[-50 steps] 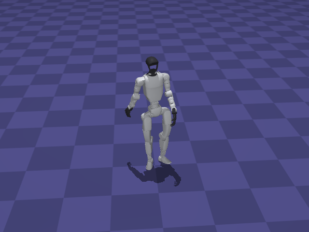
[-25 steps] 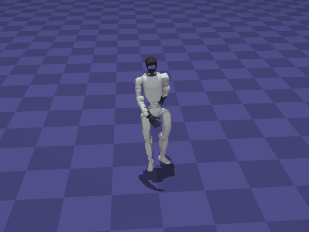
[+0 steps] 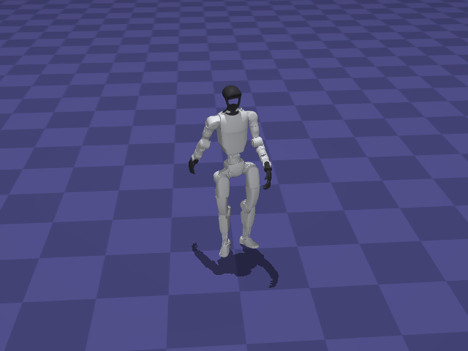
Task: In place motions
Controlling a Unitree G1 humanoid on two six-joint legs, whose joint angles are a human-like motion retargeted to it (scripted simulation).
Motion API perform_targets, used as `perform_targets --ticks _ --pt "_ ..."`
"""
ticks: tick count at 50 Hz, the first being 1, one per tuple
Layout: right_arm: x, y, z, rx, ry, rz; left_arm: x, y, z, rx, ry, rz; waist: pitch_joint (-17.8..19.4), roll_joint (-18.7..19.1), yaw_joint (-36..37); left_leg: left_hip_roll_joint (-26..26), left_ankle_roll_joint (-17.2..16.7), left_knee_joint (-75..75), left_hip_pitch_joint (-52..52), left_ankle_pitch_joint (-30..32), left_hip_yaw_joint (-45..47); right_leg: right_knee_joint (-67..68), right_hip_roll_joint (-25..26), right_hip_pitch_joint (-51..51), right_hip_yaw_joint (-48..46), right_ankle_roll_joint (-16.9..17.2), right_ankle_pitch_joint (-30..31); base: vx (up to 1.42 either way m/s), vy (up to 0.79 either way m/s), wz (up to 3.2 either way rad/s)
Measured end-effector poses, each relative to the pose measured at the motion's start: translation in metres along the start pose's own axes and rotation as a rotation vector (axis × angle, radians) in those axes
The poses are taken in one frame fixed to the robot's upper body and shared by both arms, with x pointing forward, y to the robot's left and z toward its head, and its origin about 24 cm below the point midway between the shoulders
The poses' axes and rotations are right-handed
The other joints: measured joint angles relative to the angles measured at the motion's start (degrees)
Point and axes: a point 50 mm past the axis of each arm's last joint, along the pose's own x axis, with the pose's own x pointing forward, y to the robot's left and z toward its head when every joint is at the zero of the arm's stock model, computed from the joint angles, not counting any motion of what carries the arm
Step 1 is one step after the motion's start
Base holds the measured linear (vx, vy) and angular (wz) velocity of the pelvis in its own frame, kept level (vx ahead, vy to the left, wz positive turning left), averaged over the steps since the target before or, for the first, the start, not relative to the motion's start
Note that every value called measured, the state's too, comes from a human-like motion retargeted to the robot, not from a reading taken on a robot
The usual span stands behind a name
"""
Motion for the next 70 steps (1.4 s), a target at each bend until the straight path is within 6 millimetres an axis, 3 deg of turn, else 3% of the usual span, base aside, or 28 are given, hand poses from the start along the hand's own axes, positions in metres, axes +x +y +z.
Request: perform_targets --ticks 3,5,8,10,12,15,17,20,23,25,28,30,32,35,38,41,43,45,48,50,52,56,59,64,67,70 --pt "-0.006 0.001 0.030 -0.106 -0.063 -0.016 -0.008 -0.008 -0.029 -0.018 0.085 0.006 0.09 0.53 0.38 -0.01 -0.04 -0.12 0.39 -0.19 0.30 0.22 0.04 -0.25 0.65 -0.22 0.08 -0.01 0.02 -0.06" --pt "-0.014 0.004 0.061 -0.195 -0.131 -0.020 -0.018 -0.023 -0.063 -0.059 0.209 -0.033 -0.04 0.74 0.94 -0.10 0.00 -0.42 0.82 -0.24 0.66 0.48 0.01 -0.63 1.32 -0.47 0.11 0.00 0.02 -0.10" --pt "-0.040 0.018 0.127 -0.380 -0.307 -0.027 -0.051 -0.052 -0.131 -0.172 0.495 -0.116 -0.47 1.10 1.86 0.01 0.05 -1.19 1.83 -0.34 2.52 0.81 0.11 -1.51 2.66 -1.06 0.30 0.00 0.02 -0.41" --pt "-0.072 0.033 0.180 -0.523 -0.484 -0.028 -0.090 -0.073 -0.177 -0.275 0.736 -0.166 -0.46 1.37 1.81 0.20 -0.14 -1.51 2.50 -0.46 3.79 0.98 0.28 -2.05 3.87 -1.49 0.46 -0.04 -0.01 -0.59" --pt "-0.114 0.059 0.232 -0.657 -0.709 -0.004 -0.141 -0.097 -0.216 -0.396 0.998 -0.186 -0.15 1.65 1.22 0.46 -0.42 -1.69 3.09 -0.59 5.06 1.29 0.45 -2.71 5.30 -1.85 0.63 -0.02 -0.03 -0.64" --pt "-0.193 0.112 0.284 -0.823 -1.067 0.079 -0.227 -0.137 -0.254 -0.588 1.339 -0.162 0.30 2.12 -0.03 0.99 -0.85 -1.99 3.90 -0.79 7.26 1.67 1.14 -3.74 7.86 -2.43 0.80 0.03 -0.05 -0.77" --pt "-0.244 0.146 0.299 -0.892 -1.282 0.145 -0.276 -0.162 -0.266 -0.689 1.469 -0.135 0.25 2.60 -0.88 1.50 -1.09 -2.18 4.26 -0.90 8.81 1.91 1.85 -4.49 9.64 -2.74 0.90 0.06 -0.03 -0.79" --pt "-0.309 0.182 0.300 -0.953 -1.557 0.234 -0.328 -0.197 -0.269 -0.775 1.552 -0.114 0.01 3.16 -1.88 1.98 -1.48 -2.36 4.50 -1.00 10.45 2.19 2.51 -5.51 11.55 -3.02 1.03 0.05 0.02 -0.58" --pt "-0.351 0.194 0.293 -1.012 -1.760 0.271 -0.359 -0.218 -0.265 -0.833 1.618 -0.132 -0.16 3.37 -2.24 2.23 -1.65 -2.34 4.45 -1.07 11.02 2.28 2.81 -5.88 12.31 -3.00 1.06 0.02 0.02 -0.19" --pt "-0.364 0.191 0.290 -1.058 -1.846 0.240 -0.371 -0.224 -0.263 -0.861 1.662 -0.136 -0.31 3.23 -2.41 2.17 -1.65 -2.27 4.24 -1.10 10.70 2.24 2.70 -5.85 12.01 -2.86 1.00 0.01 0.00 0.13" --pt "-0.357 0.176 0.292 -1.109 -1.878 0.099 -0.364 -0.217 -0.265 -0.862 1.661 -0.110 -0.47 2.77 -2.67 1.94 -1.52 -2.05 3.73 -1.07 9.73 2.11 2.31 -5.49 10.96 -2.59 0.85 0.00 -0.01 0.39" --pt "-0.336 0.162 0.296 -1.126 -1.828 -0.011 -0.345 -0.204 -0.268 -0.829 1.611 -0.096 -0.59 2.46 -2.81 1.70 -1.40 -1.92 3.38 -1.04 9.00 1.96 1.91 -5.17 10.02 -2.39 0.79 -0.01 0.01 0.46" --pt "-0.298 0.145 0.299 -1.132 -1.693 -0.103 -0.314 -0.188 -0.269 -0.776 1.528 -0.090 -0.67 2.17 -2.66 1.42 -1.26 -1.82 3.13 -1.02 8.27 1.77 1.45 -4.75 9.02 -2.18 0.78 -0.01 0.02 0.41" --pt "-0.216 0.115 0.289 -1.121 -1.336 -0.184 -0.255 -0.156 -0.264 -0.680 1.364 -0.088 -0.72 1.80 -1.82 1.09 -1.03 -1.60 2.76 -1.00 7.25 1.41 0.84 -3.93 7.29 -1.84 0.82 -0.01 0.03 0.36" --pt "-0.126 0.073 0.242 -1.024 -0.795 -0.146 -0.188 -0.119 -0.243 -0.569 1.162 -0.095 -0.66 1.68 -0.87 1.04 -0.70 -1.22 2.33 -0.97 5.93 1.02 0.66 -2.81 5.51 -1.36 0.80 -0.01 0.02 0.45" --pt "-0.067 0.038 0.168 -0.780 -0.322 0.033 -0.119 -0.084 -0.202 -0.455 0.912 -0.109 0.04 1.21 0.10 0.67 -0.38 -0.85 1.92 -0.86 4.23 0.78 0.15 -1.61 3.62 -0.72 0.70 0.00 0.03 0.59" --pt "-0.043 0.029 0.123 -0.565 -0.168 0.150 -0.079 -0.066 -0.166 -0.389 0.722 -0.122 0.47 0.92 0.49 0.37 -0.17 -0.67 1.44 -0.74 3.07 0.59 -0.21 -1.00 2.32 -0.27 0.65 0.01 0.02 0.63" --pt "-0.027 0.029 0.090 -0.364 -0.136 0.189 -0.048 -0.054 -0.128 -0.352 0.533 -0.135 0.38 0.60 0.44 0.05 0.01 -0.60 0.78 -0.63 2.00 0.32 -0.48 -0.60 1.05 0.13 0.57 0.03 -0.02 0.59" --pt "-0.015 0.026 0.063 -0.167 -0.172 0.159 -0.022 -0.046 -0.077 -0.373 0.271 -0.137 -0.28 0.07 -0.38 -0.42 0.19 -0.78 0.10 -0.49 0.98 0.03 -0.80 -0.43 -0.16 0.52 0.48 0.03 -0.05 0.39" --pt "-0.011 0.021 0.051 -0.097 -0.172 0.124 -0.015 -0.043 -0.053 -0.410 0.126 -0.124 -0.66 -0.08 -1.01 -0.61 0.24 -0.98 0.05 -0.42 0.89 -0.01 -0.94 -0.47 -0.31 0.61 0.50 0.00 0.00 0.00" --pt "-0.008 0.013 0.043 -0.077 -0.134 0.085 -0.014 -0.038 -0.041 -0.446 0.038 -0.103 -0.78 0.22 -1.42 -0.37 0.18 -1.07 0.41 -0.46 1.54 0.05 -0.75 -0.48 0.32 0.55 0.59 0.02 0.00 -0.37" --pt "-0.011 0.001 0.046 -0.114 -0.071 0.024 -0.019 -0.034 -0.046 -0.475 0.025 -0.080 -0.62 1.09 -1.98 0.03 -0.03 -1.26 1.28 -0.65 3.18 0.23 -0.35 -0.83 1.91 0.21 0.79 -0.01 0.03 -0.50" --pt "-0.018 0.005 0.072 -0.194 -0.132 0.009 -0.029 -0.039 -0.073 -0.466 0.142 -0.077 -0.60 1.61 -2.21 0.26 -0.09 -1.47 1.91 -0.71 4.26 0.38 -0.07 -1.03 2.88 -0.04 0.85 -0.01 0.01 -0.37" --pt "-0.044 0.033 0.138 -0.364 -0.395 0.031 -0.061 -0.064 -0.139 -0.471 0.469 -0.114 -1.12 1.90 -2.39 0.30 -0.19 -1.79 2.44 -0.74 4.91 0.75 0.11 -1.63 4.28 -0.43 0.68 0.00 0.00 0.00" --pt "-0.069 0.051 0.180 -0.480 -0.580 -0.002 -0.094 -0.082 -0.180 -0.475 0.706 -0.153 -1.33 2.12 -2.14 0.30 -0.28 -1.94 2.80 -0.76 5.44 0.93 0.17 -1.97 5.16 -0.70 0.65 -0.01 0.02 -0.21" --pt "-0.100 0.068 0.217 -0.621 -0.752 -0.069 -0.142 -0.101 -0.216 -0.475 1.004 -0.175 -1.46 2.22 -1.84 0.30 -0.40 -2.15 3.18 -0.81 6.07 1.15 0.17 -2.38 6.00 -0.98 0.65 -0.01 0.02 -0.21"
